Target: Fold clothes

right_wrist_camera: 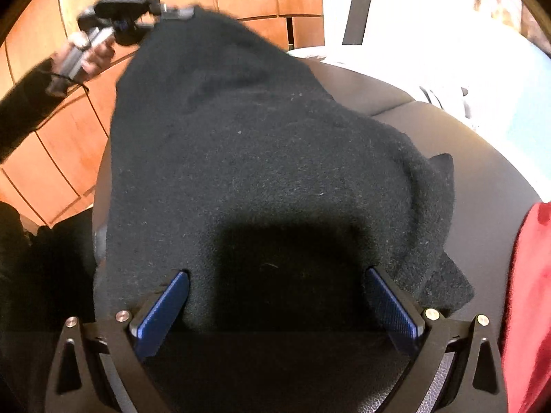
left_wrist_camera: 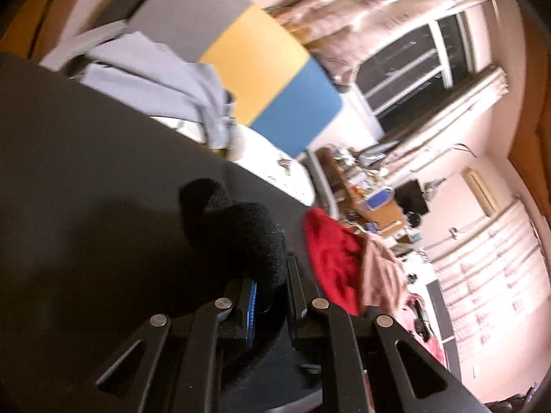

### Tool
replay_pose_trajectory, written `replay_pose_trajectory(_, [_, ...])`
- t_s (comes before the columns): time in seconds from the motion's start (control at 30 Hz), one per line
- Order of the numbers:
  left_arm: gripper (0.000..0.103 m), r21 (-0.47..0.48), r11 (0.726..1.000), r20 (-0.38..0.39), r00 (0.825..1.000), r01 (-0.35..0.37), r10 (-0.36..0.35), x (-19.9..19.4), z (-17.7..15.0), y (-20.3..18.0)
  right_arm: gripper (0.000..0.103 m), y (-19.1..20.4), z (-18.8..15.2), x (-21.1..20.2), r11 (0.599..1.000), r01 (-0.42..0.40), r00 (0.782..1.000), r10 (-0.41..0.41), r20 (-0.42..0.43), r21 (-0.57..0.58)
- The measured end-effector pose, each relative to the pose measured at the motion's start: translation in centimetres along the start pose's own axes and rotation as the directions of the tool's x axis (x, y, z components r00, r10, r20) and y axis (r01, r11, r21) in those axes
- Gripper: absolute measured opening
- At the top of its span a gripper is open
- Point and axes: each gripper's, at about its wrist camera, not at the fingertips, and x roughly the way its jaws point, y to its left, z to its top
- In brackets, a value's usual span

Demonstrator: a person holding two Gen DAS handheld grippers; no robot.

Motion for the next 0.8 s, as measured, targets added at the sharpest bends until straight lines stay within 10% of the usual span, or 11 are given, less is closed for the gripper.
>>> replay_pose_trajectory(0.23, [0.012, 0.027, 0.994, -0.075, 0.991, 0.109, -0.107, 6.0, -2.0, -6.0, 0.103, 0.0, -1.1, -0.6, 1.000, 0.005, 1.000, -0.005, 0.018, -0.002])
replay_pose_trajectory(0.8, [0.012, -0.094, 0.990, -0.327, 0.936, 0.107, -0.132, 23.5, -8.8, -8.5, 0.103, -0.8, -1.6, -1.4, 0.999, -0.025, 0.998, 0.023, 0.059, 0.035])
